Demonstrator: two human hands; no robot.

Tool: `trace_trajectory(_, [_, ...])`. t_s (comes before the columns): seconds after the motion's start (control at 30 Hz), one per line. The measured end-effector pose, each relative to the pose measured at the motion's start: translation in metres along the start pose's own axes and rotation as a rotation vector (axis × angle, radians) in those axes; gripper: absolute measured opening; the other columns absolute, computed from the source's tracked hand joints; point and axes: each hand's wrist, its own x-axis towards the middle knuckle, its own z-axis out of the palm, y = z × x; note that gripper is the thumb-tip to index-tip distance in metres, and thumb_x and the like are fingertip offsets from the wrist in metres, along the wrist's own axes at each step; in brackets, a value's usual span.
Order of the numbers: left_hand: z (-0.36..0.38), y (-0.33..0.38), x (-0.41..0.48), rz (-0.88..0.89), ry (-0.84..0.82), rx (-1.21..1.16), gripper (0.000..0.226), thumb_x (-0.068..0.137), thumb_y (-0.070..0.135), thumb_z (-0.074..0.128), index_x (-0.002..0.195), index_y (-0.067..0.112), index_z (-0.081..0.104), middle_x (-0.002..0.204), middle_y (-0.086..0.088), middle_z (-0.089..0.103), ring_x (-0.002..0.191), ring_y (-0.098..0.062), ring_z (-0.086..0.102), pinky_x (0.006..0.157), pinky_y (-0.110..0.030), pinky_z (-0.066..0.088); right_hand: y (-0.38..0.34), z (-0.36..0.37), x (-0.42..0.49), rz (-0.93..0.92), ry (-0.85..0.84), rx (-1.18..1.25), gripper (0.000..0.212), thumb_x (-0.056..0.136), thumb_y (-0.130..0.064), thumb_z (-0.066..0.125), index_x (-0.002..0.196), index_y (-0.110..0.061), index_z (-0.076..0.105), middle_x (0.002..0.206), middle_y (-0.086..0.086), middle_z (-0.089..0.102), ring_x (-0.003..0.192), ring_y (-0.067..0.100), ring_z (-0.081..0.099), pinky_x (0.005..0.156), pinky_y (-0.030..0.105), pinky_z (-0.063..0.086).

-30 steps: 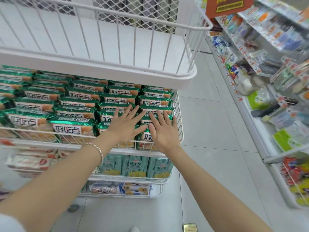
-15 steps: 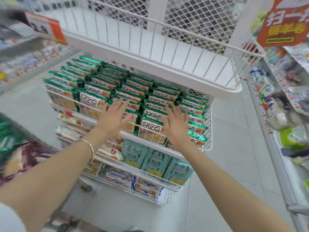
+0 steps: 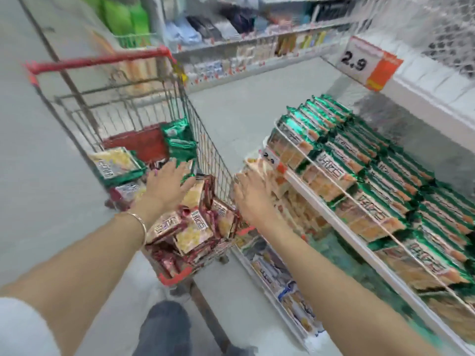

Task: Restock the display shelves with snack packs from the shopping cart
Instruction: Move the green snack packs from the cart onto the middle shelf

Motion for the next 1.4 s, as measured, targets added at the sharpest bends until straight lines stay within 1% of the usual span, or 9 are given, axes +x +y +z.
trace_trajectory(0.43, [-0.019, -0.204, 0.047, -0.223, 0.039, -0.193, 0.051, 0.104, 0.045, 0.037, 0.139, 0.010, 0.051, 0.141, -0.016, 0.054, 0.129, -0.035, 0.050, 0.102, -0.048, 0.042, -0.104, 0.147, 0.108, 0.140, -0.398, -0.025, 0.049, 0.105, -0.032, 0.042, 0.151, -0.016, 0.038, 0.156, 0.010, 0.039, 0.144, 0.027, 0.036, 0.119, 0.050, 0.026])
trace_trajectory(0.6, [-0.021, -0.245, 0.054, -0.419, 0.219, -0.413, 0.040, 0.101, 0.042, 0.040, 0.122, 0.016, 0.063, 0.123, -0.012, 0.064, 0.114, -0.032, 0.057, 0.095, -0.047, 0.048, -0.146, 0.167, 0.163, 0.219, -0.428, 0.276, 0.051, 0.101, -0.025, 0.054, 0.149, -0.015, 0.041, 0.147, 0.007, 0.051, 0.087, 0.017, 0.064, 0.075, 0.034, 0.052])
trace_trajectory(0.73, [-0.012, -0.274, 0.048, -0.577, 0.266, -0.495, 0.038, 0.102, 0.036, 0.041, 0.124, 0.012, 0.060, 0.124, -0.013, 0.063, 0.112, -0.032, 0.058, 0.096, -0.045, 0.047, -0.197, 0.195, 0.227, 0.321, -0.460, 0.512, 0.047, 0.104, -0.026, 0.050, 0.144, -0.003, 0.042, 0.122, 0.010, 0.062, 0.105, 0.028, 0.063, 0.079, 0.035, 0.050])
trace_trajectory(0.83, [-0.005, -0.281, 0.042, -0.693, 0.323, -0.597, 0.035, 0.103, 0.028, 0.045, 0.127, 0.007, 0.059, 0.128, -0.013, 0.062, 0.117, -0.031, 0.057, 0.100, -0.039, 0.043, -0.224, 0.232, 0.250, 0.406, -0.608, 0.518, 0.077, 0.102, -0.041, 0.051, 0.156, 0.001, 0.014, 0.149, 0.017, 0.044, 0.134, 0.034, 0.046, 0.104, 0.038, 0.040])
trace_trajectory(0.9, [-0.002, -0.281, 0.039, -0.764, 0.341, -0.721, 0.034, 0.102, 0.024, 0.047, 0.129, 0.008, 0.058, 0.128, -0.010, 0.061, 0.118, -0.029, 0.058, 0.105, -0.038, 0.043, -0.227, 0.251, 0.250, 0.357, -0.662, 0.378, 0.088, 0.098, -0.053, 0.054, 0.154, 0.006, 0.019, 0.153, 0.021, 0.040, 0.139, 0.037, 0.041, 0.108, 0.039, 0.039])
trace_trajectory(1.03, [-0.007, -0.269, 0.039, -0.882, 0.398, -0.966, 0.021, 0.096, 0.017, 0.052, 0.115, 0.012, 0.061, 0.111, -0.011, 0.065, 0.097, -0.028, 0.066, 0.095, -0.047, 0.053, -0.205, 0.236, 0.266, 0.407, -0.746, 0.475, 0.083, 0.085, -0.051, 0.074, 0.142, 0.001, 0.044, 0.132, 0.014, 0.056, 0.109, 0.029, 0.058, 0.074, 0.032, 0.050])
trace_trajectory(1.13, [-0.023, -0.241, 0.051, -0.951, 0.418, -1.086, 0.016, 0.095, 0.023, 0.058, 0.086, 0.011, 0.061, 0.096, -0.015, 0.069, 0.079, -0.025, 0.063, 0.080, -0.040, 0.055, -0.183, 0.196, 0.276, 0.599, -0.889, 0.848, 0.043, 0.085, -0.040, 0.077, 0.115, -0.011, 0.066, 0.113, 0.007, 0.065, 0.072, 0.012, 0.053, 0.048, 0.018, 0.042])
trace_trajectory(1.3, [-0.042, -0.172, 0.088, -0.875, 0.116, -1.673, 0.051, 0.092, 0.051, 0.062, 0.113, 0.005, 0.057, 0.106, -0.007, 0.066, 0.099, -0.024, 0.068, 0.087, -0.034, 0.056, -0.188, 0.148, 0.257, 0.517, -0.979, 1.177, 0.032, 0.093, -0.041, 0.065, 0.112, -0.015, 0.066, 0.103, 0.007, 0.070, 0.097, 0.021, 0.063, 0.084, 0.027, 0.047])
trace_trajectory(1.4, [-0.037, -0.154, 0.109, -0.883, 0.434, -1.726, 0.036, 0.097, 0.037, 0.062, 0.119, 0.009, 0.057, 0.103, -0.002, 0.072, 0.083, -0.014, 0.072, 0.077, -0.033, 0.057, -0.184, 0.145, 0.249, 0.342, -0.998, 0.965, 0.046, 0.091, -0.047, 0.064, 0.117, -0.010, 0.063, 0.114, 0.007, 0.067, 0.117, 0.027, 0.060, 0.099, 0.035, 0.044])
